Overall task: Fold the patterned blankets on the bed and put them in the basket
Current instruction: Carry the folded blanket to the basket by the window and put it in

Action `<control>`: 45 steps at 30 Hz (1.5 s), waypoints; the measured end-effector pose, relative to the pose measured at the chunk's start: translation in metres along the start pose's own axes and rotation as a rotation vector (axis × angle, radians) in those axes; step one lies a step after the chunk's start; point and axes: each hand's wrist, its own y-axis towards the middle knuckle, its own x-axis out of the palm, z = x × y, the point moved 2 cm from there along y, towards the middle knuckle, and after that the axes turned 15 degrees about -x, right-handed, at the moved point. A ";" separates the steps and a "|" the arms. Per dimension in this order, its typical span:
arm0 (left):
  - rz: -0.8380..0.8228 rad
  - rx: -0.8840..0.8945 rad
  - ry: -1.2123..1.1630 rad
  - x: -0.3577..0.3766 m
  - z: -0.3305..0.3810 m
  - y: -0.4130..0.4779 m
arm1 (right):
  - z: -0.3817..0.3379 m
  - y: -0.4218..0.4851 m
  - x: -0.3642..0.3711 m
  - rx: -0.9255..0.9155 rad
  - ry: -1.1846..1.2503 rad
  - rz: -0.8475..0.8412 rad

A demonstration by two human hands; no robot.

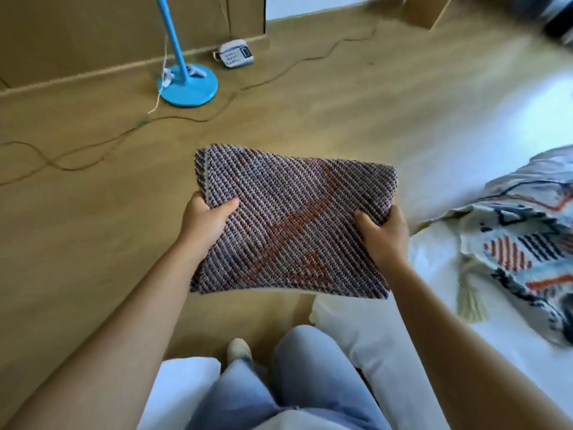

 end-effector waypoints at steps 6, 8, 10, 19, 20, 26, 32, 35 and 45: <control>-0.149 0.087 0.158 0.121 0.111 0.067 | 0.031 0.099 -0.037 0.121 -0.012 0.224; -0.189 0.124 0.186 0.166 0.153 0.088 | 0.042 0.144 -0.051 0.135 0.001 0.264; -0.217 0.148 0.216 0.210 0.194 0.104 | 0.051 0.189 -0.068 0.144 0.007 0.298; -0.372 0.218 0.324 0.389 0.347 0.157 | 0.086 0.357 -0.138 0.208 0.016 0.447; -0.391 0.224 0.336 0.409 0.361 0.164 | 0.091 0.375 -0.145 0.219 0.017 0.463; -0.505 0.242 0.430 0.534 0.448 0.222 | 0.126 0.492 -0.174 0.306 -0.019 0.561; -0.619 0.268 0.537 0.658 0.535 0.262 | 0.149 0.597 -0.209 0.419 -0.033 0.663; -0.665 0.273 0.588 0.721 0.569 0.272 | 0.166 0.641 -0.233 0.464 -0.039 0.709; -0.754 0.326 0.642 0.976 0.655 0.269 | 0.270 0.802 -0.361 0.556 -0.058 0.853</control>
